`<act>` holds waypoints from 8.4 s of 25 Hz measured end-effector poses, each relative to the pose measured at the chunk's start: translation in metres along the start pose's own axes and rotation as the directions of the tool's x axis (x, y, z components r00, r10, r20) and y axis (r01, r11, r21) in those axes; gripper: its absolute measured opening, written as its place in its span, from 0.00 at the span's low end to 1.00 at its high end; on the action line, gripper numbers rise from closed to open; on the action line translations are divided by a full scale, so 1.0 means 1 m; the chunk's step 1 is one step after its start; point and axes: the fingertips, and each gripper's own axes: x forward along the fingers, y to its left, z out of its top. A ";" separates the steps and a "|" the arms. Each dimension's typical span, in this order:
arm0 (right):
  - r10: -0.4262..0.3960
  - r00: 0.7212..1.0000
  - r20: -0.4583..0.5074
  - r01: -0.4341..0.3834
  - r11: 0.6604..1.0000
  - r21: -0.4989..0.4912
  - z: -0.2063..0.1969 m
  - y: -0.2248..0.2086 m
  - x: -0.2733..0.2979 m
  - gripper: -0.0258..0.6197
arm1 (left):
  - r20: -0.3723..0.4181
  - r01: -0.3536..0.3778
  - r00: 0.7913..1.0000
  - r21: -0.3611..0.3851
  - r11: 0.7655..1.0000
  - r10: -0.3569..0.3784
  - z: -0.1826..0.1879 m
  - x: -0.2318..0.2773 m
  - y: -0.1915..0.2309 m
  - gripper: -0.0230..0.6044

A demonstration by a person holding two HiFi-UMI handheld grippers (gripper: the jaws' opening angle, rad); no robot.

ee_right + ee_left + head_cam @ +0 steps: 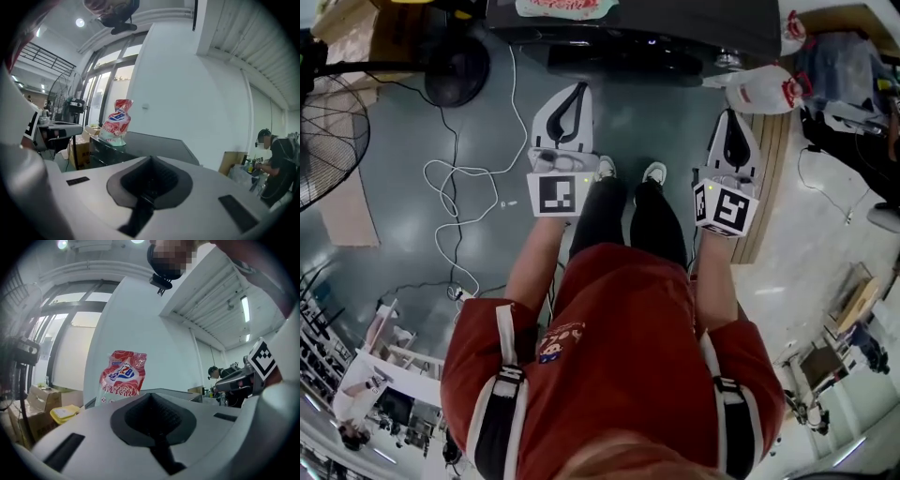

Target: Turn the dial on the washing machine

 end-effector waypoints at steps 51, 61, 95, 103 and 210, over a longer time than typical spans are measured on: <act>0.056 0.998 0.025 -0.056 0.998 -0.020 -0.244 -0.067 0.112 0.17 | -0.156 -0.077 0.984 0.036 0.996 0.082 -0.293 0.060 -0.124 0.05; -0.017 0.999 0.051 0.024 0.988 -0.152 -0.190 -0.095 0.140 0.46 | -0.152 -0.061 0.986 0.032 0.998 0.065 -0.284 0.068 -0.136 0.05; -0.041 0.998 0.040 0.047 0.984 -0.170 -0.182 -0.102 0.160 0.46 | -0.173 -0.101 0.980 0.013 0.995 0.102 -0.293 0.063 -0.141 0.05; 0.008 0.999 0.032 -0.010 0.999 0.043 -0.185 -0.101 0.161 0.46 | -0.163 -0.125 0.979 -0.019 0.992 0.120 -0.292 0.064 -0.136 0.05; 0.098 0.975 0.197 -0.209 0.134 0.969 -0.199 -0.108 0.127 0.48 | -0.155 -0.087 0.984 0.004 0.996 0.087 -0.245 0.056 -0.148 0.05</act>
